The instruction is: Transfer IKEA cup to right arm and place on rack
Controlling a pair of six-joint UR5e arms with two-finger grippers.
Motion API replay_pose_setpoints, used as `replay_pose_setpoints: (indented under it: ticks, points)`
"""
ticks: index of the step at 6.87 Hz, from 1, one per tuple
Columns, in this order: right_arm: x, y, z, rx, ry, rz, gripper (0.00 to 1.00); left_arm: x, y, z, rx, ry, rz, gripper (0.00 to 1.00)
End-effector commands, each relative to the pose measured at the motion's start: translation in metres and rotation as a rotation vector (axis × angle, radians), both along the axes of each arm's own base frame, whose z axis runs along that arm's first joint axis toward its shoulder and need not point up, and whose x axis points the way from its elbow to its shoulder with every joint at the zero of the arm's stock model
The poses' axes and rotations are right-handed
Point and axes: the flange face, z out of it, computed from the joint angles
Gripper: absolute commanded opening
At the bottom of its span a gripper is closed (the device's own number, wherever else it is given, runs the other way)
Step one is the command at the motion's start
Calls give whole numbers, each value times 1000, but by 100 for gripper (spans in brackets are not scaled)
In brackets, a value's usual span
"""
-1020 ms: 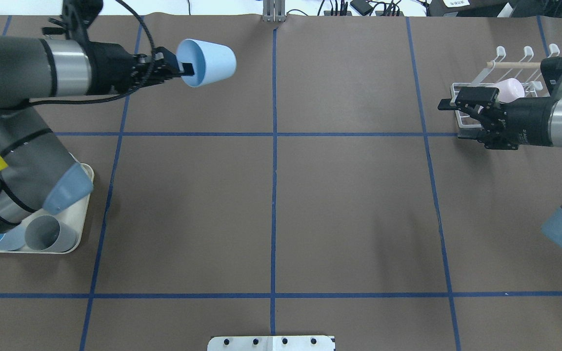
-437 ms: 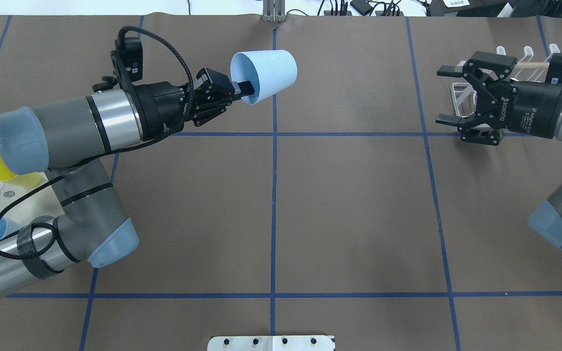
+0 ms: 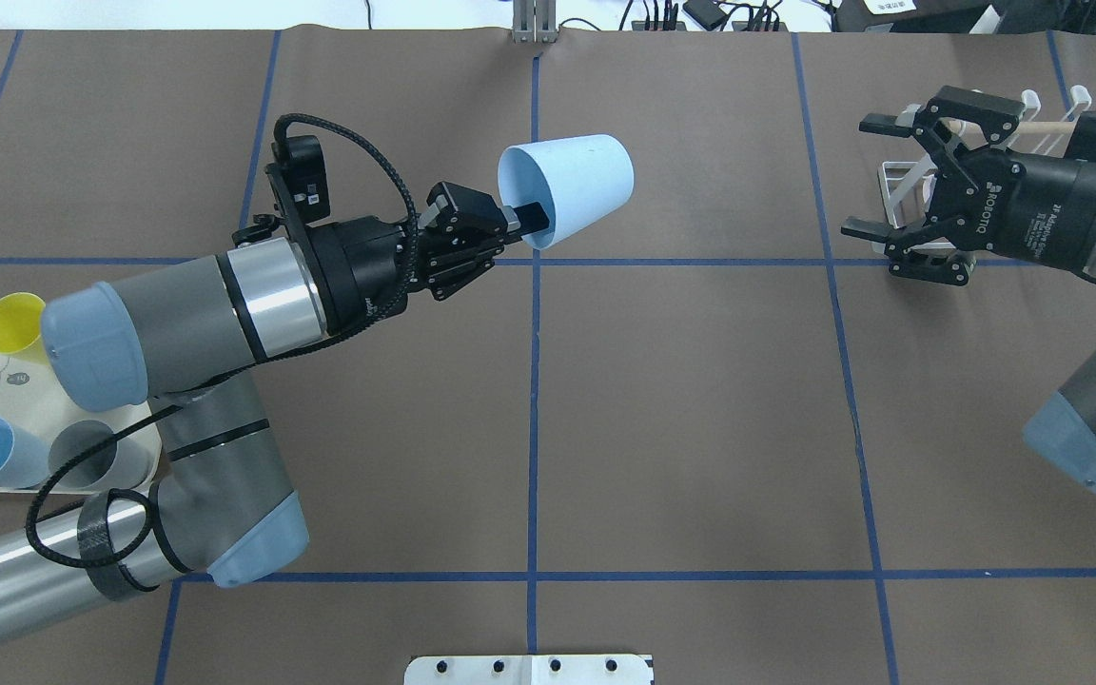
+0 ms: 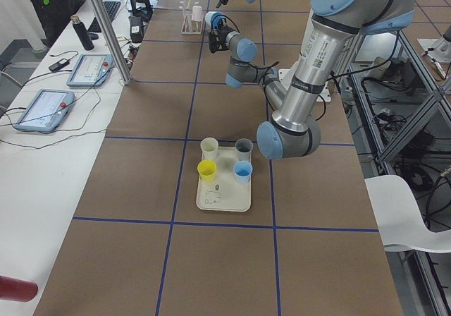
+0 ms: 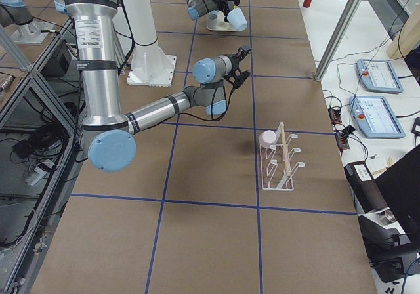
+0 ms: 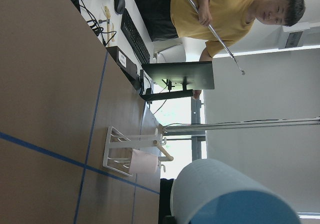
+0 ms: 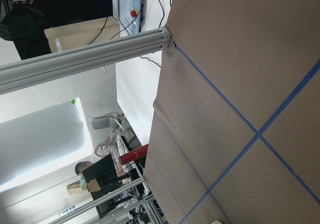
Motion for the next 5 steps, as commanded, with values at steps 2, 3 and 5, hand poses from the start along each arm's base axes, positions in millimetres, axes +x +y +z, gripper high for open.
replay_pose_setpoints:
  ticks: [2, 3, 5]
  points:
    - [-9, -8, -29, -86, -138, 5, 100, 11, 3, -22, 8, 28, 7, 0]
    - [-23, -3, -35, -96, -166, 8, 100, 16, 0, -27, 11, 28, 5, 0]
    - [-43, 2, -56, -75, -197, -30, 100, 13, 0, -29, 11, 37, 5, 0]
